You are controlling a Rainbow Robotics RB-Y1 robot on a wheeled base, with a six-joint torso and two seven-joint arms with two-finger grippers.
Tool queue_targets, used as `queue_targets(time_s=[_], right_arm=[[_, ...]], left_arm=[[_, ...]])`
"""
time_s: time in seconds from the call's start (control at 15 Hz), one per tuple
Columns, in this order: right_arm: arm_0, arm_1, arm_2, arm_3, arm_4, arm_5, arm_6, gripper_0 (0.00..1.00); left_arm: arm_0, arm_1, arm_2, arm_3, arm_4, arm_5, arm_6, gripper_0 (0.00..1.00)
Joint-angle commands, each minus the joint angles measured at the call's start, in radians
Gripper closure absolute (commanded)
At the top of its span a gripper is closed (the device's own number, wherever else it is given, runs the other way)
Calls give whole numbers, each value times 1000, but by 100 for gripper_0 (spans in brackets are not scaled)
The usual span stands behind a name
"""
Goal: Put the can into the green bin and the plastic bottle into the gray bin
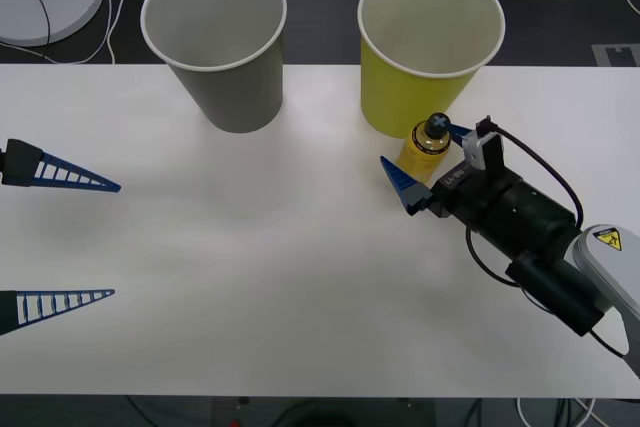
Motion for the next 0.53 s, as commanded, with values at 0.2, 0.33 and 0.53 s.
queue_targets(time_s=[0.2, 0.33, 0.53], right_arm=[[-3, 0, 2, 0, 0, 17, -7, 100], [-3, -2, 2, 0, 0, 17, -8, 100], [-1, -5, 2, -1, 0, 17, -8, 100]], left_arm=[[0, 0, 0, 0, 0, 0, 0, 0], [0, 0, 0, 0, 0, 0, 0, 0], [0, 0, 0, 0, 0, 0, 0, 0]])
